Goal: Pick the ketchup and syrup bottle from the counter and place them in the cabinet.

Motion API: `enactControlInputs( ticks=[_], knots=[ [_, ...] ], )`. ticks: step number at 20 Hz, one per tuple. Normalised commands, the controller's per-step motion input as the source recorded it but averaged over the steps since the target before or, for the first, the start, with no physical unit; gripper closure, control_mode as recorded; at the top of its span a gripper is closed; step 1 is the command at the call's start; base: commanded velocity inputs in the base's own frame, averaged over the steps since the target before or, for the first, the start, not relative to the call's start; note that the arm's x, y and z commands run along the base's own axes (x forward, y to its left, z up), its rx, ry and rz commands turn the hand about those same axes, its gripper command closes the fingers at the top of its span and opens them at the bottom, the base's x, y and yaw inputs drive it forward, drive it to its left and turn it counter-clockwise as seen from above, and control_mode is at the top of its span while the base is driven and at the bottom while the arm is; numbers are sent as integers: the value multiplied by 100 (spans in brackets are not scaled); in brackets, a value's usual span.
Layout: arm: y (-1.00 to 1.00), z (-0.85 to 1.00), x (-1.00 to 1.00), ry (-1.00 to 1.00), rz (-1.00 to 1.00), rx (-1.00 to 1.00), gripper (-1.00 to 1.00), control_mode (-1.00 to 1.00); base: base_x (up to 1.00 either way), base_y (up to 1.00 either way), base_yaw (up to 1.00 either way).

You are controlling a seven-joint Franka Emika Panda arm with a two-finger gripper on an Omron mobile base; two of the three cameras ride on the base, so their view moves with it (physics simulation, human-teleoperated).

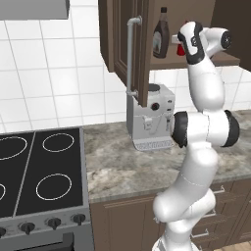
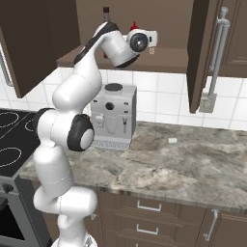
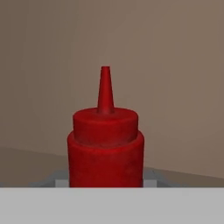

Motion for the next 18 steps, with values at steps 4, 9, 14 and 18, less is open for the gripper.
enactControlInputs(
  ticks=[4,9,14,18],
  knots=[
    [-2,0,4,0,0,0,-100,-100,0,0,0],
    [-14,-2,-4,0,0,0,-100,-100,0,0,0],
    [-15,-1,-11,0,0,0,-100,-100,0,0,0],
    [-16,-3,-45,0,0,0,-100,-100,0,0,0]
  ],
)
